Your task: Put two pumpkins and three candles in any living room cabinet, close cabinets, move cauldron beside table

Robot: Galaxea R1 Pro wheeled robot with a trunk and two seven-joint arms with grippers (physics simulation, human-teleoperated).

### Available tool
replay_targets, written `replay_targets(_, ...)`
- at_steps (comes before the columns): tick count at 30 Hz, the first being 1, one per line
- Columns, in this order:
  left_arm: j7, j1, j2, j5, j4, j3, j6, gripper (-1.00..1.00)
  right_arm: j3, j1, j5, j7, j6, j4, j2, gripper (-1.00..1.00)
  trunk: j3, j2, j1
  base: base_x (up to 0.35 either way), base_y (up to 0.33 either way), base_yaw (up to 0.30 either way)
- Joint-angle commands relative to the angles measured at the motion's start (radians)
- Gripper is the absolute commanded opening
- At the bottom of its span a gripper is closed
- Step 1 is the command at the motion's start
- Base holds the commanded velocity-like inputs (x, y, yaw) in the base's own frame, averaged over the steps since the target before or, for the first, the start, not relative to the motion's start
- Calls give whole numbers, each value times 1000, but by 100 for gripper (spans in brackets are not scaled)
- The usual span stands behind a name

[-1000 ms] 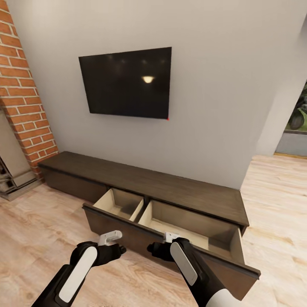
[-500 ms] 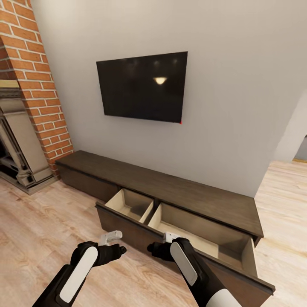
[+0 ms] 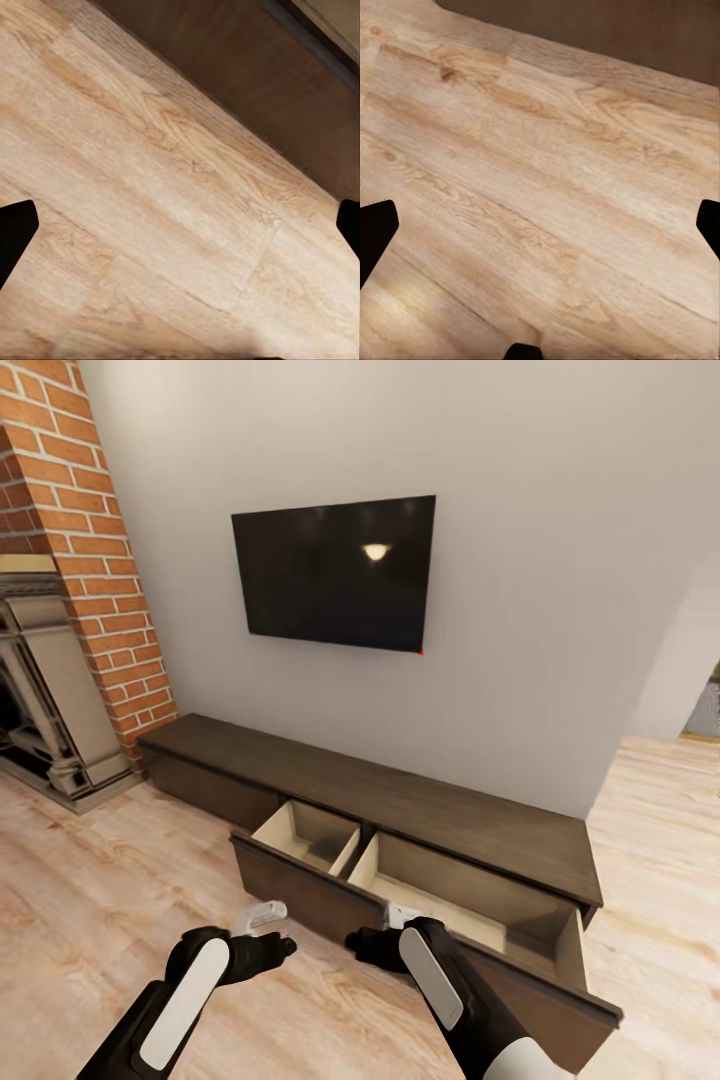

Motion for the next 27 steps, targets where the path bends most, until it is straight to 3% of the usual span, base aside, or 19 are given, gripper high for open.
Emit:
replay_targets(1, 10, -1, 1, 10, -1, -3, 0, 100, 2, -1, -10, -10, 1, -1, 0, 100, 2, 7, -5, -332, 0, 0)
replay_targets(9, 10, -2, 1, 10, -3, -28, 0, 100, 2, -1, -10, -10, 1, -1, 0, 100, 27, 63, -35, -337, 0, 9)
replay_targets(15, 10, -1, 2, 10, -3, -29, 0, 100, 2, -1, -10, -10, 1, -1, 0, 100, 46, 105, -58, -339, 0, 158)
replay_targets(27, 10, -1, 2, 10, -3, -29, 0, 100, 2, -1, -9, -10, 2, -1, 0, 100, 46, 105, -58, -331, 0, 278)
